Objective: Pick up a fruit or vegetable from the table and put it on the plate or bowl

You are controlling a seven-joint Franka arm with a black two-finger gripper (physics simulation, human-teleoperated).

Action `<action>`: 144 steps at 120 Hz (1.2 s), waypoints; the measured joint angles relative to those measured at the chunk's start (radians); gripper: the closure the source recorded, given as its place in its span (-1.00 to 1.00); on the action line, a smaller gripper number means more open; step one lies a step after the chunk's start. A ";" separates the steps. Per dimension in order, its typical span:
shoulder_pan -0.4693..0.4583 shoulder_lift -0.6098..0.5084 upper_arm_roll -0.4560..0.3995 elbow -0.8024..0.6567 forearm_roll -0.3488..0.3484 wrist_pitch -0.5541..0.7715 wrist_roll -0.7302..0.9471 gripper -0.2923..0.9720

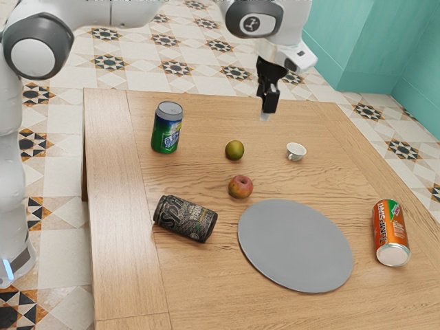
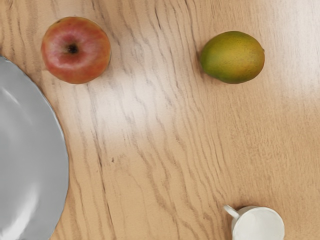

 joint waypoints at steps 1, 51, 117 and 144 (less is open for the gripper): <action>-0.005 0.000 0.000 0.000 0.000 0.000 0.001 -0.54; -0.002 0.079 -0.003 -0.024 -0.039 -0.040 -0.008 -0.54; -0.131 -0.151 0.154 -0.439 -0.105 0.215 -0.005 -0.54; -0.080 -0.073 0.122 -0.409 -0.140 0.239 0.016 -0.54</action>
